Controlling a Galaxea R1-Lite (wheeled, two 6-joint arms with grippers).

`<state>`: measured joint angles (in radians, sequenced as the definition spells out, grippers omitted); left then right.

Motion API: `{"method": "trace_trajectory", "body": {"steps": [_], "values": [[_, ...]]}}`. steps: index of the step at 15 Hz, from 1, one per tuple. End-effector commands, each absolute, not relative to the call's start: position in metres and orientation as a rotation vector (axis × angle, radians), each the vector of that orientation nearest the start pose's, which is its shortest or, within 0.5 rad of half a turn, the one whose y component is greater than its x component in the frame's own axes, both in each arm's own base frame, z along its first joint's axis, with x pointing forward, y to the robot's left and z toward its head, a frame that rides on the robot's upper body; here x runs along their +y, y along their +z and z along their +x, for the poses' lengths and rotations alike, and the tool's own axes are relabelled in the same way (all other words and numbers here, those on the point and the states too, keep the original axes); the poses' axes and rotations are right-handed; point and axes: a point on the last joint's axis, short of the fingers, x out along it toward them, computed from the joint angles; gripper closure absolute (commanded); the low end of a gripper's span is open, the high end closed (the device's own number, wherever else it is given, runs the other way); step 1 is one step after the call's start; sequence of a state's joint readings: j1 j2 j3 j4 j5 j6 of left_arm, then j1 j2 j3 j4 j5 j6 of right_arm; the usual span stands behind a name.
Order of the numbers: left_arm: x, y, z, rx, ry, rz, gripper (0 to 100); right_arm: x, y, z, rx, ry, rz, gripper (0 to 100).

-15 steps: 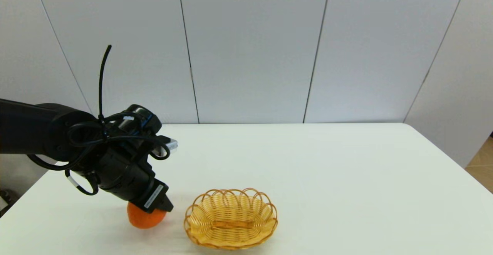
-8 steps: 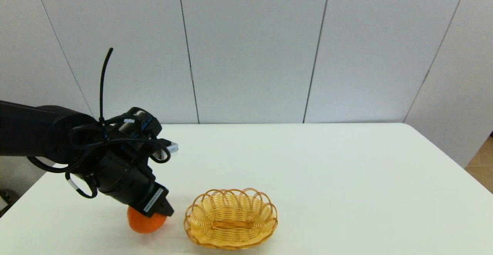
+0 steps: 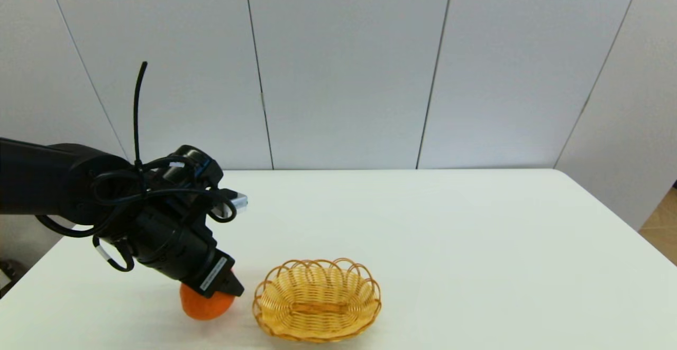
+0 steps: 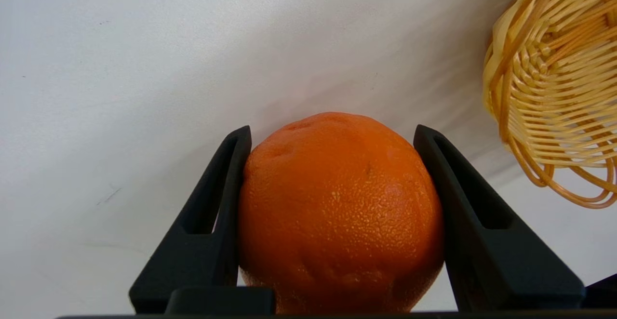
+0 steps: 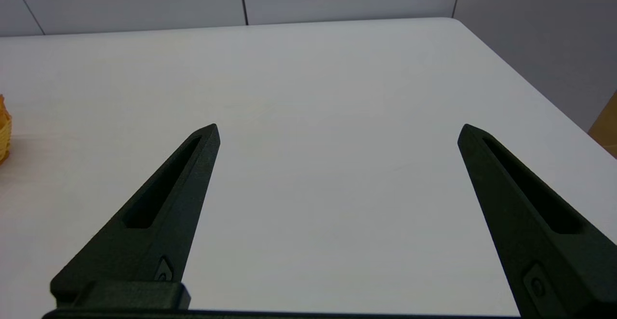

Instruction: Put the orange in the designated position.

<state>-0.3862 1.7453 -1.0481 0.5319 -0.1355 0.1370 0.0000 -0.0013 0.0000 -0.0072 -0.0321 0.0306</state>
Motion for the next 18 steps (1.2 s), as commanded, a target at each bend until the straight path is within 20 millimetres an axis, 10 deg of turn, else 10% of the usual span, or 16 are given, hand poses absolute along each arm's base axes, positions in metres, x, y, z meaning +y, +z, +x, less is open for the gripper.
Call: {"method": "trace_trajectory", "body": {"steps": [1,3,4,10,18], "values": [[-0.103,0.149,0.246,1.188,-0.539,0.270,100,-0.001,0.076,-0.023,-0.010,-0.032,0.031,0],[-0.102,0.149,0.244,1.188,-0.538,0.269,100,-0.001,0.076,-0.023,-0.010,-0.032,0.031,0],[-0.102,0.150,0.243,1.184,-0.538,0.267,0,-0.001,0.076,-0.023,-0.010,-0.032,0.031,0],[-0.102,0.158,0.244,1.138,-0.538,0.264,0,-0.001,0.076,-0.023,-0.010,-0.032,0.031,0],[-0.072,0.279,0.244,0.506,-0.433,0.182,0,-0.001,0.076,-0.023,-0.010,-0.032,0.031,0]]}}
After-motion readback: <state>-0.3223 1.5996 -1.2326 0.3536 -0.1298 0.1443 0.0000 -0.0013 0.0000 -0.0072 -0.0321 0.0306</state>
